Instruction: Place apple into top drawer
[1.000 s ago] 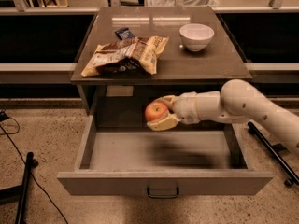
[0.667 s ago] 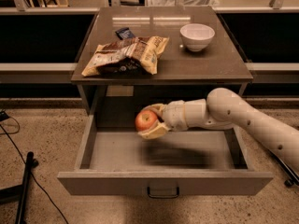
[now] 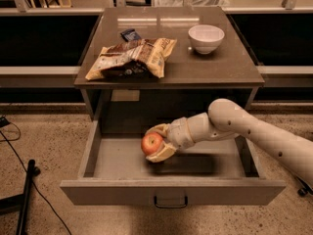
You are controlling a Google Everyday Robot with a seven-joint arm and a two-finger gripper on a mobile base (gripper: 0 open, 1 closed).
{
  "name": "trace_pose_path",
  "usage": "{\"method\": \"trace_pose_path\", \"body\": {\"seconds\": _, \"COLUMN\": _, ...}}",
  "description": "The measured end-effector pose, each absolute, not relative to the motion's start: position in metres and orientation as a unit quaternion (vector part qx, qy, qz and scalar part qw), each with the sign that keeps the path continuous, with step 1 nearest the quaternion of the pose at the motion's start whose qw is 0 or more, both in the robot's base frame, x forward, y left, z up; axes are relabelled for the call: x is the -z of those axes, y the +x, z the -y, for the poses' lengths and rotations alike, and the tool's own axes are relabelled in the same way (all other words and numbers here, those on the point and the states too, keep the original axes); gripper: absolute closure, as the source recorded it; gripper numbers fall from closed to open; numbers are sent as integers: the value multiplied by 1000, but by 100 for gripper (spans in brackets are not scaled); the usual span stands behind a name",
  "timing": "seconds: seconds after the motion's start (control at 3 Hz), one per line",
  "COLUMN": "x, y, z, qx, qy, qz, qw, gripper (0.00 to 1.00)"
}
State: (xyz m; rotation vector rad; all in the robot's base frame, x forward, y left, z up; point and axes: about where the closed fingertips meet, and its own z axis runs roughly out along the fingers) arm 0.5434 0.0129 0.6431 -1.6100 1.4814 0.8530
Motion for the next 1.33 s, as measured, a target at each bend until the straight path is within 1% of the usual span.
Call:
{"method": "trace_pose_path", "body": {"seconds": 0.33, "x": -627, "y": 529, "z": 5, "qx": -322, "qy": -636, "qz": -611, "qw": 344, "gripper": 11}}
{"method": "trace_pose_path", "body": {"seconds": 0.67, "x": -626, "y": 528, "z": 6, "qx": -321, "qy": -635, "qz": -615, "qw": 340, "gripper": 0}}
{"method": "trace_pose_path", "body": {"seconds": 1.0, "x": -626, "y": 528, "z": 6, "qx": -321, "qy": -634, "qz": -615, "qw": 340, "gripper": 0}}
{"method": "trace_pose_path", "body": {"seconds": 1.33, "x": -648, "y": 530, "z": 17, "qx": -330, "qy": -625, "qz": -606, "qw": 365, "gripper": 0}}
